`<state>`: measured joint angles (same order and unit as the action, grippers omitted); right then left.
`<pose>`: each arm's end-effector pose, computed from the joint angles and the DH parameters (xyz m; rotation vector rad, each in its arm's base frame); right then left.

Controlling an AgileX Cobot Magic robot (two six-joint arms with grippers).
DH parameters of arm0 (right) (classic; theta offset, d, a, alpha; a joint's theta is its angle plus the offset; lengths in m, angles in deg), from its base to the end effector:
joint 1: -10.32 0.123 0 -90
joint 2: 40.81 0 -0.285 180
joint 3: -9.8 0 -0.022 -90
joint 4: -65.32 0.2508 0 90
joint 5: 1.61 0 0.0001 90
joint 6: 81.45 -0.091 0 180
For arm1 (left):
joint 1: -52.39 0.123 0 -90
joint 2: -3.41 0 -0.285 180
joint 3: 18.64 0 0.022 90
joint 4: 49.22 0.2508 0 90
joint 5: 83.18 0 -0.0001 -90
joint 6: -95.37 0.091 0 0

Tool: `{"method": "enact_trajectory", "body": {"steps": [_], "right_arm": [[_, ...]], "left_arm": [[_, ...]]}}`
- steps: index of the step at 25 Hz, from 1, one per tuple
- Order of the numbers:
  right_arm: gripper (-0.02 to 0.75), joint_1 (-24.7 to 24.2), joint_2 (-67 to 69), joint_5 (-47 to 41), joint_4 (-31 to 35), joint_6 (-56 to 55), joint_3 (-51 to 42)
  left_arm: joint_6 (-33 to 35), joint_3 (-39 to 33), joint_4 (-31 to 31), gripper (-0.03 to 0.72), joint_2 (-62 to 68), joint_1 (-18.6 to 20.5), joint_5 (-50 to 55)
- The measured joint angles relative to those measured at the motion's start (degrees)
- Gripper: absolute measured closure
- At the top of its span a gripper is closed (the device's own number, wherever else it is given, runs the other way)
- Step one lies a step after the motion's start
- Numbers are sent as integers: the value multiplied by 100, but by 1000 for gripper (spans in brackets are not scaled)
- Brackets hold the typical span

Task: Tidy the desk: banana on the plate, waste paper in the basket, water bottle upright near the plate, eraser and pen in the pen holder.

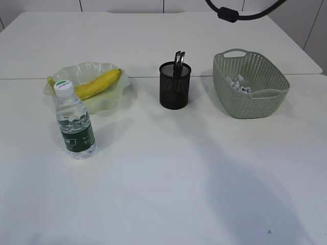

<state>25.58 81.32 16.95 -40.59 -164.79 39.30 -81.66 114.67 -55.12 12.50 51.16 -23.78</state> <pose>0.4644 0.1555 0.3630 -0.7766 1.5172 0.1598 -0.0045 -0.0080 0.2888 0.0774 2.0061 -0.1031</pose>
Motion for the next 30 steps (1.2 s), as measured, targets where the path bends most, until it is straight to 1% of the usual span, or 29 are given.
{"method": "enact_trajectory", "body": {"steps": [6, 11, 18, 30], "right_arm": [[418, 0, 0, 0, 0, -51, 0], [418, 0, -10, 13, 0, -150, 0], [418, 0, -46, 150, 0, -209, -10], [418, -76, -84, 129, 0, -223, -788]], "left_arm": [[0, 26, 284, 387, -86, 0, 338], [0, -42, 457, 388, -98, 0, 422], [0, -70, 464, 388, -98, 0, 422], [0, -70, 469, 393, -98, 0, 422]]}}
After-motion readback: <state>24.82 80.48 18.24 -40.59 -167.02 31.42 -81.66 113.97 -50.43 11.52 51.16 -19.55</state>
